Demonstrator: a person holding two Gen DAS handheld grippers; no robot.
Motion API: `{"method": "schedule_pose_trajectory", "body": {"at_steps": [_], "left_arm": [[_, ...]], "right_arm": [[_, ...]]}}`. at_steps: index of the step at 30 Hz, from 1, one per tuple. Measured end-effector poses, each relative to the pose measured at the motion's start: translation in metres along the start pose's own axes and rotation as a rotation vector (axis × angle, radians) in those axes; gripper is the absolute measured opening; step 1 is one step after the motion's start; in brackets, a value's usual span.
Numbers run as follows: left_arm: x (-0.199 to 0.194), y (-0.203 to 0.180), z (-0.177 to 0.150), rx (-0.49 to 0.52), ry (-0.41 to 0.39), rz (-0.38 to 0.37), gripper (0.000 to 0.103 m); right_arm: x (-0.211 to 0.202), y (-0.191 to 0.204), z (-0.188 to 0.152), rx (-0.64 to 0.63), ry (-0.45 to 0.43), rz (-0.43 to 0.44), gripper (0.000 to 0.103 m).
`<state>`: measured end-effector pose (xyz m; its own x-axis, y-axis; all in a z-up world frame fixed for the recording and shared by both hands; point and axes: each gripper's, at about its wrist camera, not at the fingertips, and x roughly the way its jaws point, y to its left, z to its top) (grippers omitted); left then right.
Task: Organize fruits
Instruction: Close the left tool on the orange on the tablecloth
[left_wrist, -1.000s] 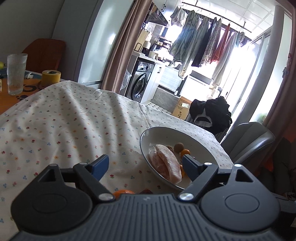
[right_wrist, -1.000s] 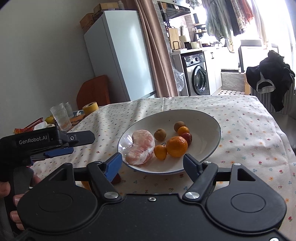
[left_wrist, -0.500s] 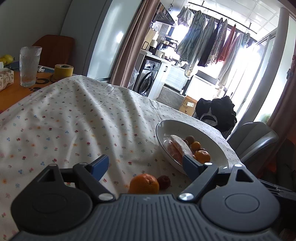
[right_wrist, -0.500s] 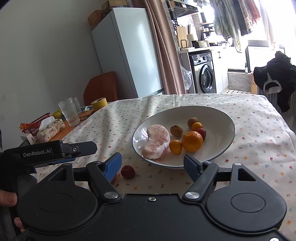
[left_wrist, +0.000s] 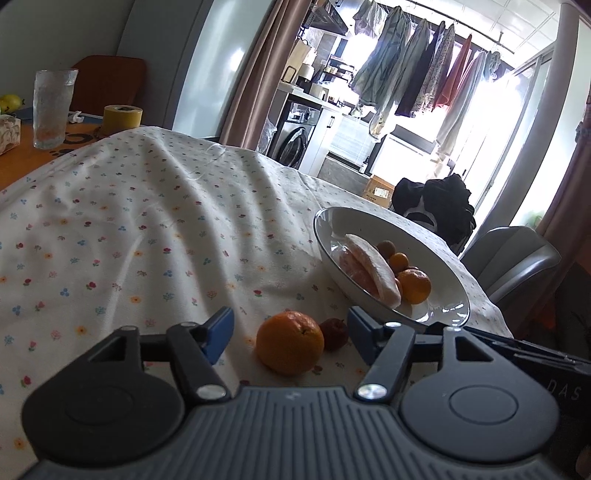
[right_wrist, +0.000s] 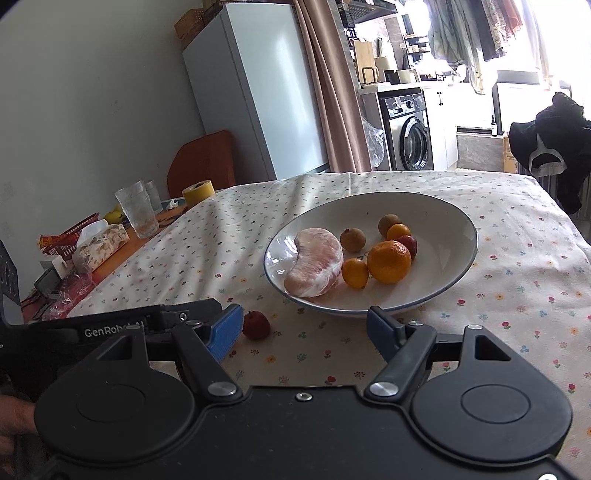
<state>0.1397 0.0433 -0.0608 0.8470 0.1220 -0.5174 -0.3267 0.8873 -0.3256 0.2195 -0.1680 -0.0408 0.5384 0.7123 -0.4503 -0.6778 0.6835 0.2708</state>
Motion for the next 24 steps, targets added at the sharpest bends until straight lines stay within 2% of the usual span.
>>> {"method": "schedule_pose_trajectory", "body": {"at_steps": [3,10,24], "left_arm": [[0.007,0.003,-0.004,-0.011,0.043,-0.004,0.040],[-0.003,0.018,-0.002,-0.065,0.019,-0.031,0.039],[-0.021,0.057,0.010,-0.134,-0.029,0.022,0.039]], "right_arm": [[0.002,0.004,-0.001,-0.008,0.008,0.003,0.073],[0.010,0.011,-0.003,-0.021,0.027,0.007,0.073],[0.033,0.032,-0.003,-0.055,0.068,0.024,0.073]]}}
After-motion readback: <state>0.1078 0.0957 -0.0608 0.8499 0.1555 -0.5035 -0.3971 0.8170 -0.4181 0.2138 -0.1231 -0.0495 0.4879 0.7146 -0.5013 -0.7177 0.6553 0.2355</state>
